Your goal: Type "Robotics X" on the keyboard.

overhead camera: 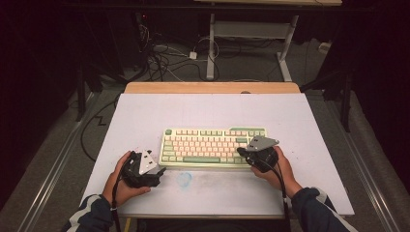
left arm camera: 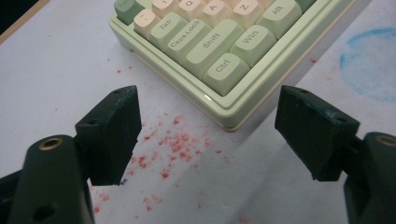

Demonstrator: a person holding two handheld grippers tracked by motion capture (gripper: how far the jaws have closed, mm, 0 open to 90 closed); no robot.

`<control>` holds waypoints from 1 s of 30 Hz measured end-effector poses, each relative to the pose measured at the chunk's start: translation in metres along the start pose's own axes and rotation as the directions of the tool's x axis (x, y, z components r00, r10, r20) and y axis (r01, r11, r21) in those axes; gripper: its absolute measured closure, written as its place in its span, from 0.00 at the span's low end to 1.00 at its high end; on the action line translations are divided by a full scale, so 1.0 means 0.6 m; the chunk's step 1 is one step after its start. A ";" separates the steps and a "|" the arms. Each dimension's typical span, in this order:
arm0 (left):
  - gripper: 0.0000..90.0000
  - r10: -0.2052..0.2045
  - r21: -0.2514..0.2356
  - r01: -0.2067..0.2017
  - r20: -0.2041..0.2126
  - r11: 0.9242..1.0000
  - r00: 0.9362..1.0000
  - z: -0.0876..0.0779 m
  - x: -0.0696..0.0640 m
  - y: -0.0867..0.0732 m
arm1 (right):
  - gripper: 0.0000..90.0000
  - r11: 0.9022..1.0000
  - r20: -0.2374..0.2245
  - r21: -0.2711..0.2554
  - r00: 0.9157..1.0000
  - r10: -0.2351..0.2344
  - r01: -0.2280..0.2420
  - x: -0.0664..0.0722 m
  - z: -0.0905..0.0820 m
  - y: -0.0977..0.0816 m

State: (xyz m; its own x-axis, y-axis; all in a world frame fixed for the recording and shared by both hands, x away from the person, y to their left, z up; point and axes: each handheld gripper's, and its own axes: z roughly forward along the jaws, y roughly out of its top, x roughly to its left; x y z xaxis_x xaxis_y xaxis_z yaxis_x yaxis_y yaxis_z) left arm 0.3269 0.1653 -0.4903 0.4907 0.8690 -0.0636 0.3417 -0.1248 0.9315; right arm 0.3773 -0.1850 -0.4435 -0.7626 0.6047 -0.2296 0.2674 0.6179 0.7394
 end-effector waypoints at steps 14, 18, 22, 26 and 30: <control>0.38 -0.040 -0.069 0.041 0.015 0.997 0.999 -0.009 -0.005 0.014 | 1.00 0.999 0.012 0.030 1.000 0.028 -0.028 -0.013 0.012 -0.018; 0.58 -0.062 -0.084 0.065 0.036 0.994 0.997 -0.015 -0.012 0.025 | 1.00 0.999 0.012 0.025 0.999 0.035 -0.036 -0.013 0.012 -0.024; 0.84 -0.066 -0.022 0.068 0.088 0.997 0.994 -0.016 -0.016 0.030 | 1.00 0.999 0.018 0.016 0.999 0.036 -0.036 -0.012 0.012 -0.026; 0.96 -0.065 -0.008 0.066 0.104 0.998 0.992 -0.009 -0.022 0.042 | 1.00 0.999 0.021 0.018 0.999 0.031 -0.031 -0.011 0.012 -0.025; 0.97 -0.074 -0.014 0.077 0.124 0.997 0.989 -0.001 -0.025 0.058 | 1.00 0.999 0.021 0.017 0.999 0.033 -0.033 -0.011 0.012 -0.026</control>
State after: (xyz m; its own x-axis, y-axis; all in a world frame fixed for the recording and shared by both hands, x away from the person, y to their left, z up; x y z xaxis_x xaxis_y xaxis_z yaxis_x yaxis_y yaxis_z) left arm 0.3308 0.1480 -0.4564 0.5596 0.8097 -0.1767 0.3670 -0.0510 0.9288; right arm 0.3826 -0.1948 -0.4580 -0.7411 0.6350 -0.2180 0.3028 0.6059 0.7357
